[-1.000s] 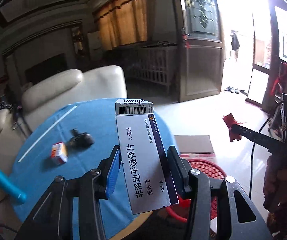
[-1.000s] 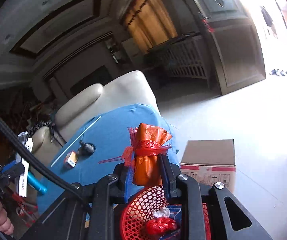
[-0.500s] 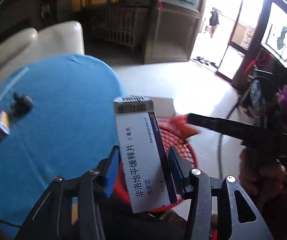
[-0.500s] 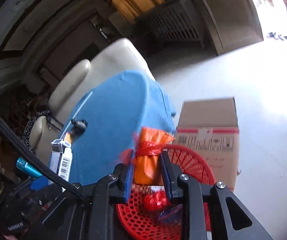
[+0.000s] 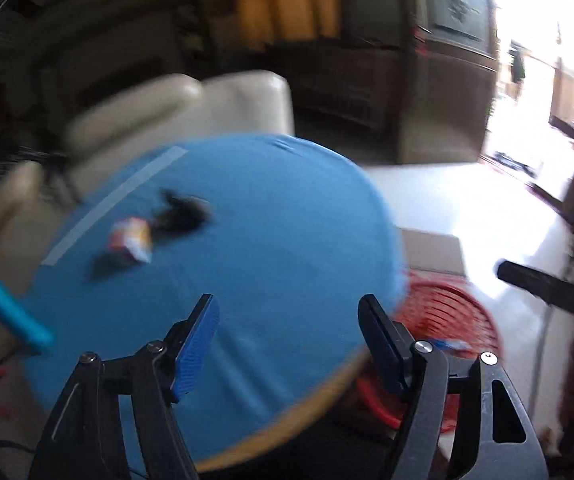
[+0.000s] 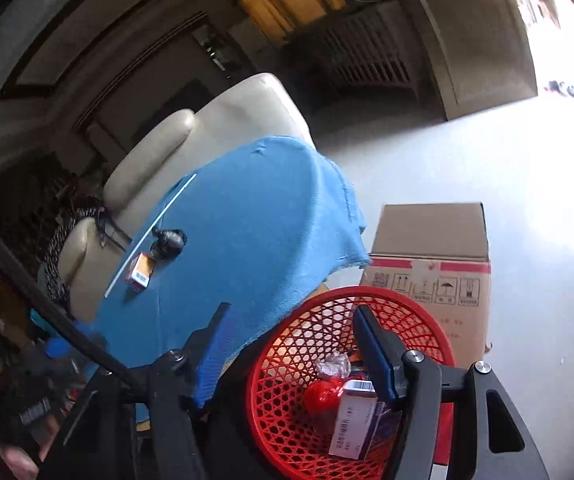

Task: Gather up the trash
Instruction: 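Move both open tools back over the table toward the remaining boxes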

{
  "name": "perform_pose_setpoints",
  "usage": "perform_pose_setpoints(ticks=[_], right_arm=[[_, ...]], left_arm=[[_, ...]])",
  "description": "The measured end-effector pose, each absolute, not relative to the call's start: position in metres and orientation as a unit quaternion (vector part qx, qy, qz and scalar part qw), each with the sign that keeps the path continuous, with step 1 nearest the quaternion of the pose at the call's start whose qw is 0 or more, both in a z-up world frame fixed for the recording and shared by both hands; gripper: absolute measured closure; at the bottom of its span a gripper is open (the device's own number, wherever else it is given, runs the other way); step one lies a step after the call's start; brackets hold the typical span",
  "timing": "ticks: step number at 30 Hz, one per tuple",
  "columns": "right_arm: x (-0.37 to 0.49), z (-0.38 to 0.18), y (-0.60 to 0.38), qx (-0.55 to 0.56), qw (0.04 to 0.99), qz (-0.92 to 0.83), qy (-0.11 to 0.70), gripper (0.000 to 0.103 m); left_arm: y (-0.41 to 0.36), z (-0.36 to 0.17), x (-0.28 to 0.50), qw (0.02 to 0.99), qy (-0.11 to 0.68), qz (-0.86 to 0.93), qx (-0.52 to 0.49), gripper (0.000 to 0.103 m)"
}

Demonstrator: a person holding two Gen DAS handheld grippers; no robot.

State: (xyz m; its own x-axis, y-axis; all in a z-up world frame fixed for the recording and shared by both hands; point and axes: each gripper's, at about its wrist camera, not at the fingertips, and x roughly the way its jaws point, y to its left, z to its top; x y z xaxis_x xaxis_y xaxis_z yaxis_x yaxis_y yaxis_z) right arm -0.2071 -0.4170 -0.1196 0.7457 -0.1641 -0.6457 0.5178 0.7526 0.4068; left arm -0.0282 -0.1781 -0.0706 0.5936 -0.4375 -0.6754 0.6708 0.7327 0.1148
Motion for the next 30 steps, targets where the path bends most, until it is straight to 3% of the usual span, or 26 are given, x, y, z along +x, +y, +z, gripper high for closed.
perform_pose_setpoints(ticks=[7,21,30], right_arm=[[-0.167,-0.098,-0.360,0.202,0.910,-0.176,0.315,0.038],[-0.116,-0.080,-0.269,0.112,0.933,-0.108,0.324,0.038],[-0.118,-0.112,-0.282,0.151,0.913,-0.110,0.362,0.038]], left_arm=[[-0.120,-0.050,-0.018,0.919,0.271,-0.237,0.162,0.025],[-0.046,-0.050,0.014,0.938,0.287,-0.161,0.104,0.024],[-0.017,-0.066,0.035,0.929,0.336,-0.134,0.077,0.024]])
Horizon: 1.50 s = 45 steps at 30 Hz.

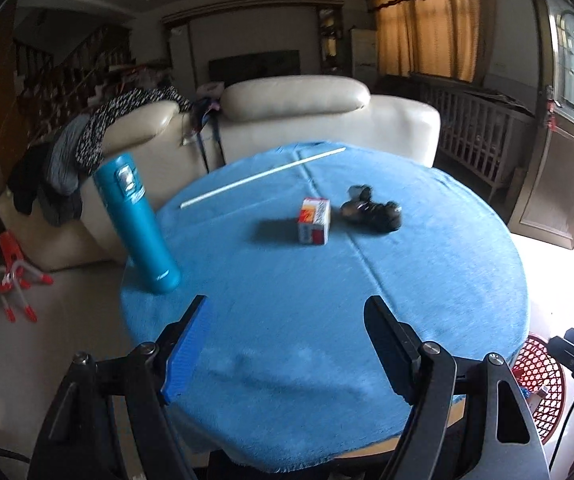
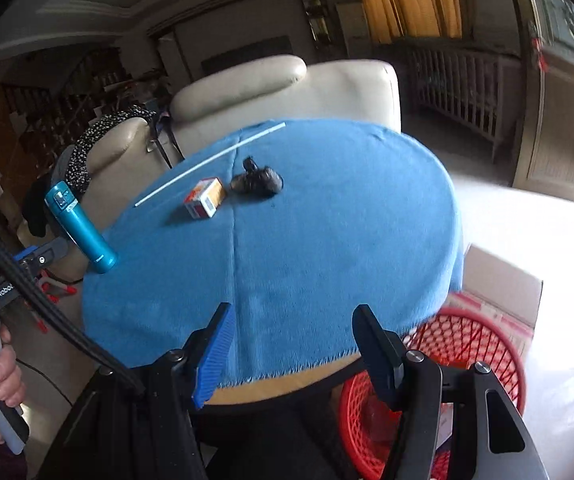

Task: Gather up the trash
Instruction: 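Move both open tools back over the table toward the remaining boxes, then grasp the black plastic bag with the right tool while the left tool grasps the red-white medicine box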

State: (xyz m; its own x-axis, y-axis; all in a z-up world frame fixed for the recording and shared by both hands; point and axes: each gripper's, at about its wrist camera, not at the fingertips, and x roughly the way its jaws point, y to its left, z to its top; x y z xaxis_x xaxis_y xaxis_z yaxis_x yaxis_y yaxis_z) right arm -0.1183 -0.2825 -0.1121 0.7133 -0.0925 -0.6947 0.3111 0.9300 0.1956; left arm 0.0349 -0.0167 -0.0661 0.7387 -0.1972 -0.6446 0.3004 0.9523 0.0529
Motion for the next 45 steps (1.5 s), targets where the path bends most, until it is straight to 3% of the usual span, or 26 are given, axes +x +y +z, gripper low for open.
perform_pose_setpoints(ticks=[14,25,33,45], right_arm=[[-0.121,-0.127,-0.283,0.164,0.905,-0.111,0.377,0.038],[-0.147,-0.121,-0.306,0.181,0.904,-0.139,0.362,0.038],[-0.159,-0.111,-0.328,0.209,0.904,-0.156,0.340,0.038],[-0.093,-0.105,-0.330,0.193,0.903,-0.108,0.368,0.038]], left_arm=[[-0.006,-0.106,0.038,0.907,0.396,-0.125,0.071,0.024],[-0.050,-0.139,0.016,0.874,0.437,-0.162,0.136,0.024],[-0.058,-0.116,0.001,0.892,0.388,-0.174,0.151,0.024],[-0.045,-0.104,0.057,0.881,0.422,-0.177,0.125,0.024]])
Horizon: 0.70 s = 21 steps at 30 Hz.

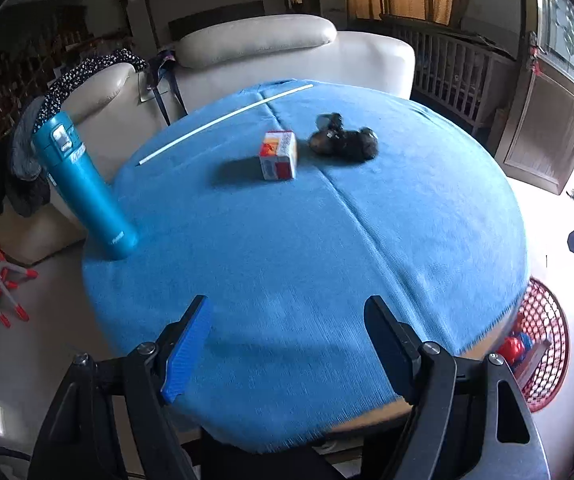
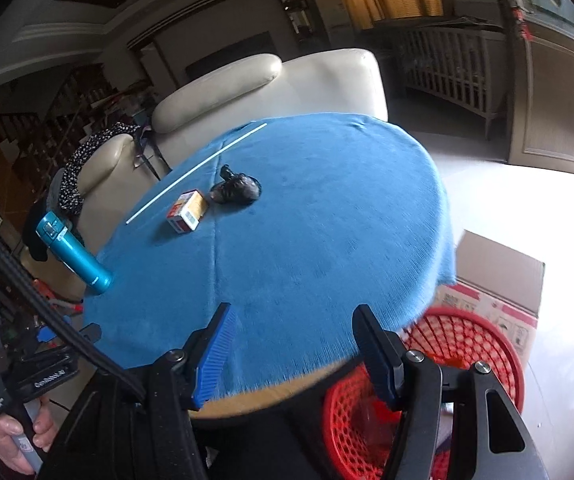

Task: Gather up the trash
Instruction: 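Grasp the black plastic bag with the right tool while the left tool grasps the red-white medicine box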

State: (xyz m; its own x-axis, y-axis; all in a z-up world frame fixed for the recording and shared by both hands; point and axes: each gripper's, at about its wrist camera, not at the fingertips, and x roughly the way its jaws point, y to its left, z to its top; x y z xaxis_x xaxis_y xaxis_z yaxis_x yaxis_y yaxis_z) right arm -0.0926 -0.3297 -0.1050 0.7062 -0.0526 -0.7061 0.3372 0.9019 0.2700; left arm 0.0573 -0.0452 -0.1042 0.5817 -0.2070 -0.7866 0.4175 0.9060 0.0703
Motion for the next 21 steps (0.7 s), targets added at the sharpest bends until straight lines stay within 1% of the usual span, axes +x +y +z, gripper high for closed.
perform_pose_setpoints(ticks=[5,10,15,21], right_arm=[[-0.022,-0.113,-0.345,0.209,0.882,-0.087,0.412,0.038],[0.053,-0.122,-0.352,0.222,0.867,-0.070,0.441,0.038],[0.135,-0.129,-0.342,0.198,0.866,-0.047,0.456,0.038],[0.207,-0.144,-0.341,0.181,0.869,-0.027,0.460,0.038]], left_arm=[[-0.044,-0.096,0.116,0.868,0.454,-0.184,0.087,0.024],[-0.060,-0.105,0.175,0.851,0.488,-0.172,0.089,0.024],[-0.084,-0.113,0.232,0.841,0.502,-0.171,0.105,0.024],[-0.111,-0.133,0.289,0.821,0.529,-0.183,0.111,0.024]])
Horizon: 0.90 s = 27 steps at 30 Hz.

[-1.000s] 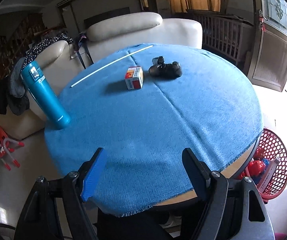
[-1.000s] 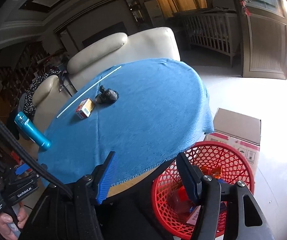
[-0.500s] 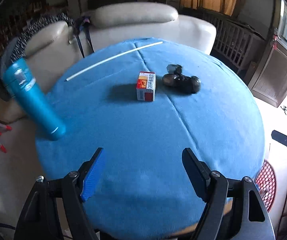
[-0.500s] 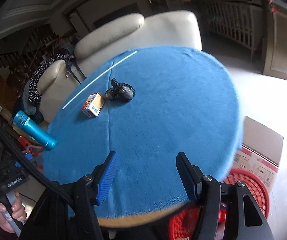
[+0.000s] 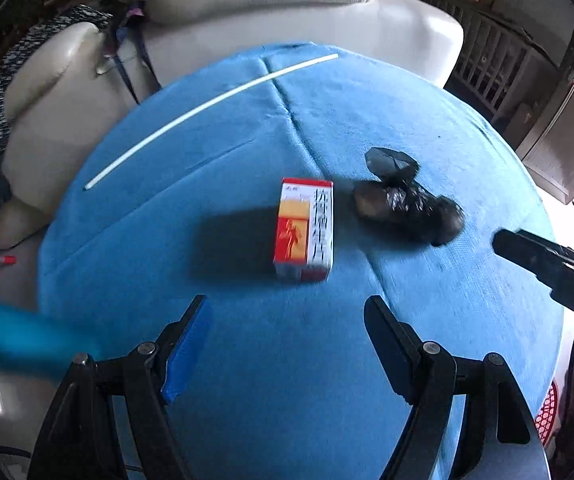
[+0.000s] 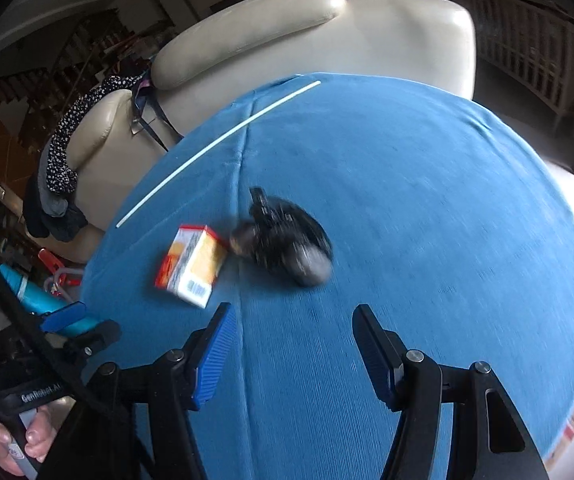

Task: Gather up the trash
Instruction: 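Grasp the black plastic bag with the right tool while the left tool grasps the red-white medicine box, then lift the black bag and red-white box and carry them toward the red basket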

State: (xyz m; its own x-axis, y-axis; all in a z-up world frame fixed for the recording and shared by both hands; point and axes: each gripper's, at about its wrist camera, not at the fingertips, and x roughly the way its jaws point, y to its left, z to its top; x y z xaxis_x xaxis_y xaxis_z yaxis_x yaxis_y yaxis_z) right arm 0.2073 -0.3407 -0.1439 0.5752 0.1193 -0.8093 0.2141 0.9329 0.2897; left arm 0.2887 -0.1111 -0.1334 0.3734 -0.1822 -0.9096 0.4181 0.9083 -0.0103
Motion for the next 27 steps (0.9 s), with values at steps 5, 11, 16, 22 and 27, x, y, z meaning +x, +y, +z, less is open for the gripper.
perform_pose_setpoints(ticks=[5,11,16,22,27], right_arm=[[0.258,-0.166,-0.345,0.175,0.865,-0.019,0.470,0.040],[0.288,-0.202,-0.342,0.180,0.846,-0.013,0.502,0.061],[0.283,-0.212,-0.341,0.199,0.842,0.013,0.501,0.064],[0.255,-0.212,-0.333,0.194,0.842,0.016,0.503,0.074],[0.201,-0.195,-0.333,0.209,0.853,0.017,0.478,0.075]], left_arm=[[-0.131,-0.153,0.316,0.807,0.543,-0.205,0.106,0.024],[-0.142,-0.172,0.339,0.803,0.549,-0.217,0.082,0.025],[-0.144,-0.193,0.345,0.791,0.562,-0.229,0.075,0.055],[-0.129,-0.190,0.329,0.806,0.543,-0.231,0.057,0.056],[-0.117,-0.168,0.282,0.829,0.505,-0.224,0.085,0.056]])
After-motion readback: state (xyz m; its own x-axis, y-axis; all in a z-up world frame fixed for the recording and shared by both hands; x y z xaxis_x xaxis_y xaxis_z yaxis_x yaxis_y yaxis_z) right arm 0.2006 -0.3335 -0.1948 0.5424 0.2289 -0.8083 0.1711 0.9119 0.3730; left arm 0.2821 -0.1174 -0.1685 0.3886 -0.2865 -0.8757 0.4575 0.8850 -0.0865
